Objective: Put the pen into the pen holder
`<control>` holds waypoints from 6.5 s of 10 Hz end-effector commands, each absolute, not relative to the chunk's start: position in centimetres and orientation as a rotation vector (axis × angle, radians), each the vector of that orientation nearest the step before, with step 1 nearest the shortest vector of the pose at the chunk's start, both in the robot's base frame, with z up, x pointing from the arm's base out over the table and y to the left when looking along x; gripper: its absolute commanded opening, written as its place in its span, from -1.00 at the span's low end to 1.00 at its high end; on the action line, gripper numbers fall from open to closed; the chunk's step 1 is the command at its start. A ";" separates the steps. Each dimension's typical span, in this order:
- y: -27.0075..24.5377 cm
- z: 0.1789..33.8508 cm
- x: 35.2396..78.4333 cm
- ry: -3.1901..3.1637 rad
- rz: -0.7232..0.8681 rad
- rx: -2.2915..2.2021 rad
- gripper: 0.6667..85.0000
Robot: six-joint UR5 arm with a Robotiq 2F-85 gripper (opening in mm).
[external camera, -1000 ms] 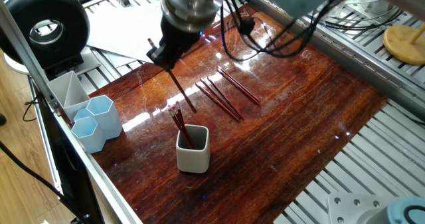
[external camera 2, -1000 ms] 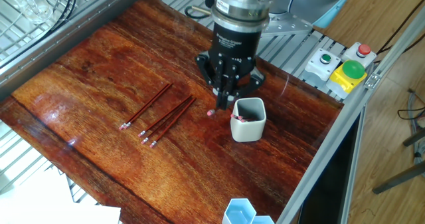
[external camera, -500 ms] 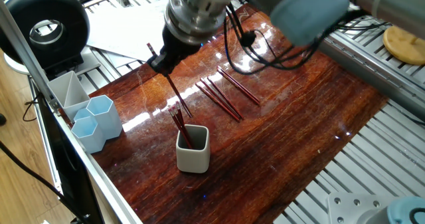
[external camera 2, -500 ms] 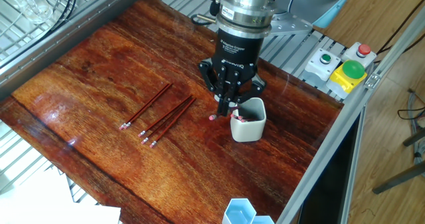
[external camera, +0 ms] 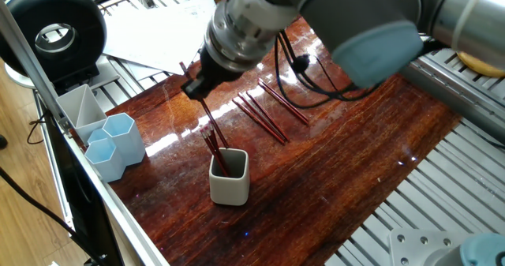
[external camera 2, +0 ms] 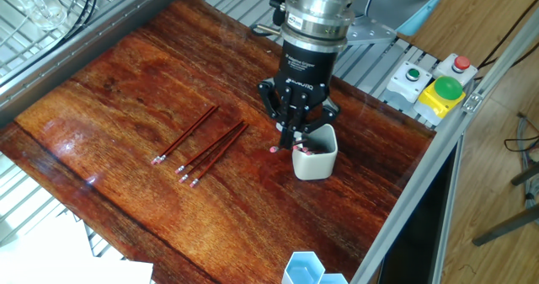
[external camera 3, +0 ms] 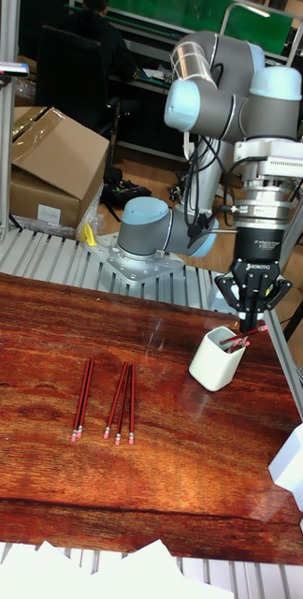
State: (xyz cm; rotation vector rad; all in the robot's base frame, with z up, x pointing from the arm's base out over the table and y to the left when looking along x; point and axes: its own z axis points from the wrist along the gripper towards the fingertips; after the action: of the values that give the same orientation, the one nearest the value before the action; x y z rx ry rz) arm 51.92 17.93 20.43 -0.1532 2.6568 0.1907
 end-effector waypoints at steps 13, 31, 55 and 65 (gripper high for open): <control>16.2 17.3 49.6 2.664 0.193 0.022 -0.92; 12.9 18.3 51.4 2.933 0.086 -0.391 0.01; 11.8 12.0 49.9 3.434 -0.087 -0.432 -0.01; 12.3 2.3 52.1 3.493 -0.116 -0.457 0.02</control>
State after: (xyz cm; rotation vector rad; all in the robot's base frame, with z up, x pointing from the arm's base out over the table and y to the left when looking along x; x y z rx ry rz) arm 52.36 11.62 3.09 -0.4799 3.4671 -0.1226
